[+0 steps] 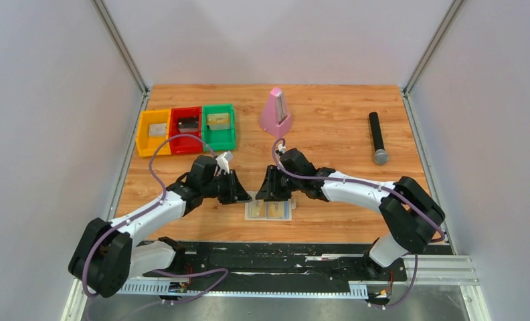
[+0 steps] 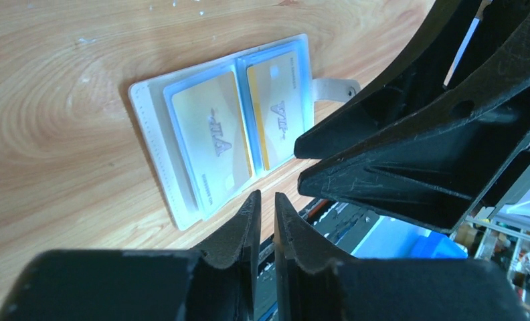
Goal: Take the credit cards out of the card holder
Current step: Remove the credit card from the card holder.
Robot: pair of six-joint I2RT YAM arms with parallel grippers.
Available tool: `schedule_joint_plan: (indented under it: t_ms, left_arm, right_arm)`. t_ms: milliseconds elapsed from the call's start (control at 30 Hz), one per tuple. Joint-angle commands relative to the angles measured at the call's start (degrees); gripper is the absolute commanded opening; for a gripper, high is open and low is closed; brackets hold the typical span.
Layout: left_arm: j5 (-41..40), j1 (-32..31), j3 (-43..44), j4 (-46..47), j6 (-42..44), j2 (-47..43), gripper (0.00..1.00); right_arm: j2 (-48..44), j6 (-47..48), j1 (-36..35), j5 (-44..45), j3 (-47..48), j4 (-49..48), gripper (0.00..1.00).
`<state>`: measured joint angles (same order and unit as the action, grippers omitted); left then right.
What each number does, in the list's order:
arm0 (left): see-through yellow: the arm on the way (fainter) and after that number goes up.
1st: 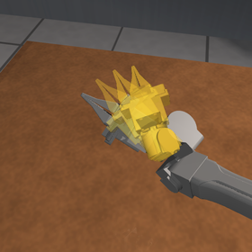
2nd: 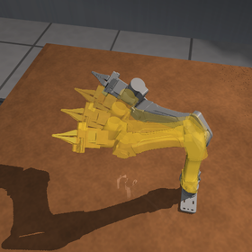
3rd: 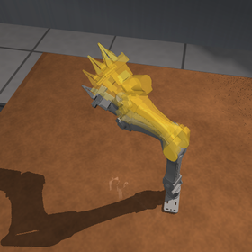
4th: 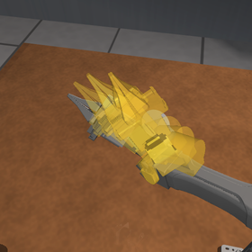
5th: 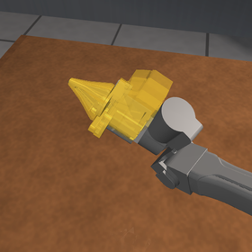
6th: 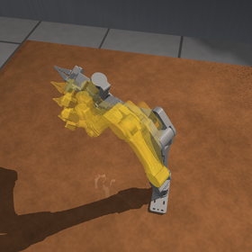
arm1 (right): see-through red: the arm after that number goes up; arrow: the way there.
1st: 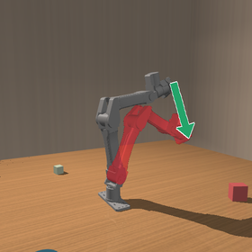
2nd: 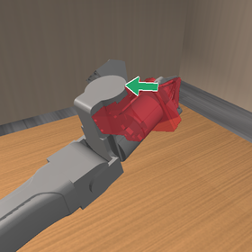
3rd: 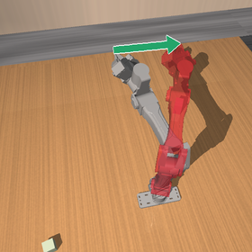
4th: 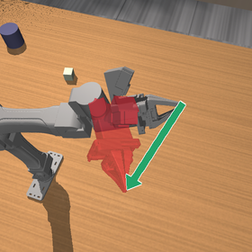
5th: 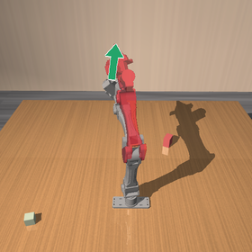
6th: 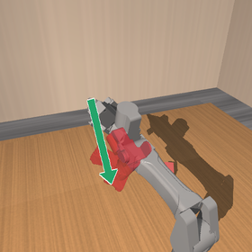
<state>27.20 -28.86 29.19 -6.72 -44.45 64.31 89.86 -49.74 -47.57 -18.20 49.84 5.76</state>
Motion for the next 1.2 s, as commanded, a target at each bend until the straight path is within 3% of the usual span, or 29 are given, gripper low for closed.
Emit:
schedule_joint_plan:
  t_ms: [0,100,233,533,1167]
  left_arm:
    - [4.53,0.04,-0.13,7.84,0.95,5.43,0.17]
    - [4.80,0.03,-0.85,10.68,1.24,8.61,0.07]
    - [3.68,0.03,-2.13,12.93,1.71,11.70,0.02]
    - [2.10,0.06,-3.31,13.59,3.50,16.44,0.01]
    - [-0.44,0.03,-4.93,11.83,4.52,15.23,0.01]
  right_arm:
    - [1.62,0.40,0.28,1.81,1.06,-0.13,0.37]
    - [3.14,-0.10,0.33,3.05,1.94,0.59,0.35]
    - [5.13,-0.93,0.29,4.09,2.76,1.37,0.34]
    - [7.63,-2.05,0.29,4.78,2.83,2.19,0.34]
    - [10.63,-1.80,-0.01,6.14,4.00,3.66,0.34]
